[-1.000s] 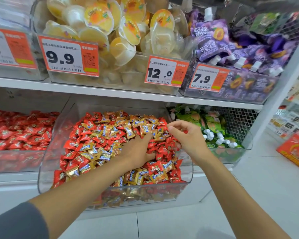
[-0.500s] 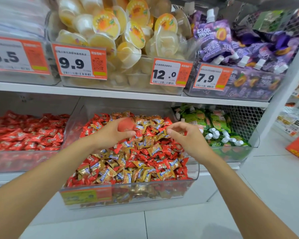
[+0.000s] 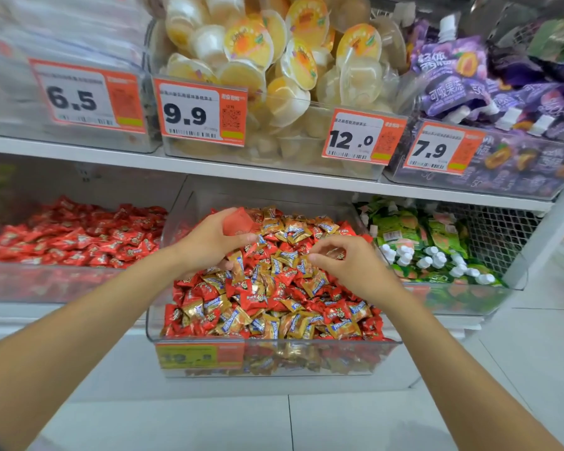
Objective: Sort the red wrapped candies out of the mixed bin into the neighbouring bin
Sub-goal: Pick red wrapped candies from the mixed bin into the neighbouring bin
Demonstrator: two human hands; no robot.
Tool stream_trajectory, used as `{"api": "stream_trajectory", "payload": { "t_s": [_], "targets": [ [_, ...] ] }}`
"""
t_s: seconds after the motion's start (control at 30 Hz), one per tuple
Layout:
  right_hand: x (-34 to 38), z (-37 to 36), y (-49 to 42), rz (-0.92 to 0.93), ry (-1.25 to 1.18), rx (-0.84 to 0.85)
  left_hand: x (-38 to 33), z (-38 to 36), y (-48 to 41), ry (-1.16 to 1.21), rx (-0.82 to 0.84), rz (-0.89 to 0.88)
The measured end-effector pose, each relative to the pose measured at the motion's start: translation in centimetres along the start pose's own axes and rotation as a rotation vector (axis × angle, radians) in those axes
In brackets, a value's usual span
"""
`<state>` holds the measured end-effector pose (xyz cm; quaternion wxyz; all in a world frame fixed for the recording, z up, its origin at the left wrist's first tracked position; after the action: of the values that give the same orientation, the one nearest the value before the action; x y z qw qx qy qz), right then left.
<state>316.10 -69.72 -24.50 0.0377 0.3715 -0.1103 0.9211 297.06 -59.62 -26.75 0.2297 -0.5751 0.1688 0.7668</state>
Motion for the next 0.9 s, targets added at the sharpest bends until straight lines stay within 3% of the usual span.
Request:
{"api": "stream_trajectory", "payload": {
  "t_s": [0.4,0.5,0.6,0.67,0.9],
  "targets": [
    [2.6,-3.4,-2.3,0.037,-0.091,0.043,-1.6,5.3,1.1,-0.013,-0.116,-0.068],
    [4.1,-7.3,-2.9,0.056,-0.03,0.204,-1.1,6.6,1.5,-0.029,-0.145,-0.076],
    [4.4,-12.0,-2.2,0.048,0.112,0.52,-0.6,7.5,1.9,-0.008,-0.155,-0.094],
    [4.1,-13.2,-1.8,0.04,0.165,0.624,-0.3,7.7,2.0,0.011,-0.158,-0.102],
    [3.4,-11.1,-2.4,-0.036,-0.16,0.493,0.1,7.8,1.8,0.052,-0.167,-0.112]
  ]
}}
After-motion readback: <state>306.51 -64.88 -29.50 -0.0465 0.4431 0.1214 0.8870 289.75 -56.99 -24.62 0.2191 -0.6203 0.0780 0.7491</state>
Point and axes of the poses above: each hand's wrist, its own y-axis away from the middle knuckle, its own z-axis out of the back of the hand, x = y × z, the point moved 8 cm from there along -y, towards the middle knuckle, and after that the axes turned 1 degree about x, right-handed, at the moved point
